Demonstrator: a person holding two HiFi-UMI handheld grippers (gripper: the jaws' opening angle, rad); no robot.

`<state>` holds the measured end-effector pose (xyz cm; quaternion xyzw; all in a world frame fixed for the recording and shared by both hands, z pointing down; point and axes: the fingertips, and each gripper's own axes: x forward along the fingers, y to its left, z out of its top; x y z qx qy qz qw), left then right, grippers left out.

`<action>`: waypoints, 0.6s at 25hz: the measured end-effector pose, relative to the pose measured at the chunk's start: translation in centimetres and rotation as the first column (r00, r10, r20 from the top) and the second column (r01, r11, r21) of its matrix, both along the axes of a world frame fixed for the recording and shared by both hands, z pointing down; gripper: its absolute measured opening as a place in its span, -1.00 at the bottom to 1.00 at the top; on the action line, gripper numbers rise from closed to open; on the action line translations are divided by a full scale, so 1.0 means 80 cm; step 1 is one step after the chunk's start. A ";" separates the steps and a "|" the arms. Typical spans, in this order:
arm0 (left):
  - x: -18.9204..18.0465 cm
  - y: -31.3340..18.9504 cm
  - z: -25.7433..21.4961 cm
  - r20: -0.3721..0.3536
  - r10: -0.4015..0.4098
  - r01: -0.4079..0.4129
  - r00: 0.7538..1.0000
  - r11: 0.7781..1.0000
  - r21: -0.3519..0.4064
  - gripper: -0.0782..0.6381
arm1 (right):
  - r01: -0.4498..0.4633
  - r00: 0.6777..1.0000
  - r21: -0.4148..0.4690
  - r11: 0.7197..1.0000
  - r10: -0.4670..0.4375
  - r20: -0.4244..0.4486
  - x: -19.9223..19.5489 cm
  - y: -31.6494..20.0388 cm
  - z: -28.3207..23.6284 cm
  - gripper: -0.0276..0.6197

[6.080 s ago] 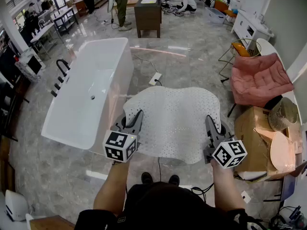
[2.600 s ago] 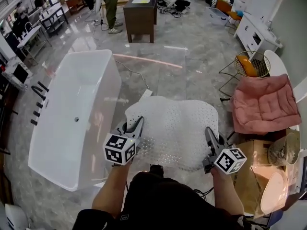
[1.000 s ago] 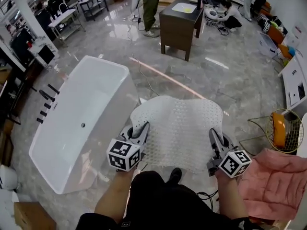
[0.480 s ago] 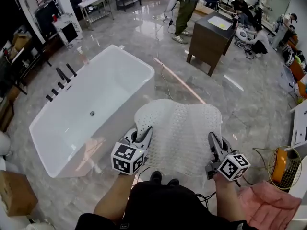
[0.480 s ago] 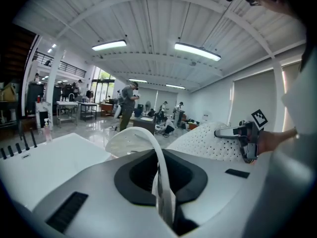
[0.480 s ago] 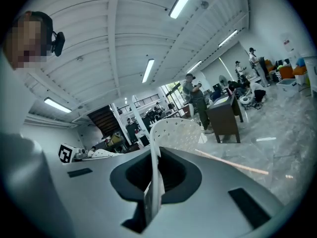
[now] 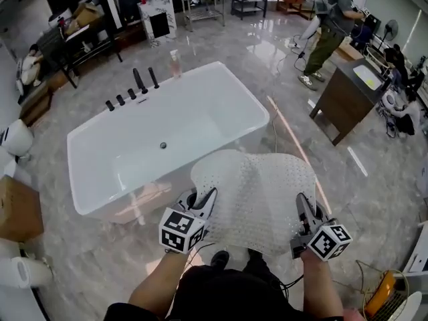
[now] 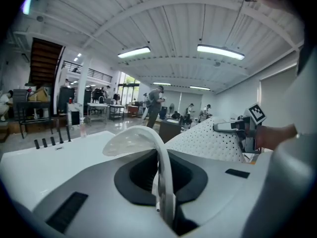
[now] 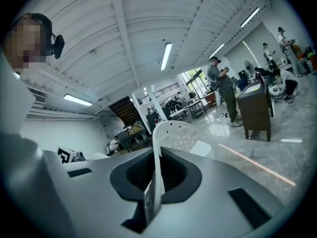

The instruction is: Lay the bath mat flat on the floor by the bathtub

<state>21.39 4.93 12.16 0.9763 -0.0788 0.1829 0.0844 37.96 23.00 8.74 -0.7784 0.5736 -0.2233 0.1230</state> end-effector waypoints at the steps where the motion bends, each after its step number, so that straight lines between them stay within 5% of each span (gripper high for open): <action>1: -0.002 -0.007 0.003 0.004 -0.031 0.031 1.000 1.000 -0.001 -0.72 | 0.033 0.999 -0.001 0.999 -0.033 0.003 0.005 -0.015 0.004 -0.85; 8: -0.033 -0.037 0.016 0.037 -0.271 0.272 0.962 0.962 -0.017 -0.72 | 0.274 0.961 -0.012 0.962 -0.273 0.042 0.020 -0.094 0.029 -0.85; 15: -0.059 -0.041 0.031 0.074 -0.452 0.454 0.889 0.891 -0.013 -0.72 | 0.477 0.878 -0.026 0.878 -0.475 0.062 0.028 -0.148 0.055 -0.85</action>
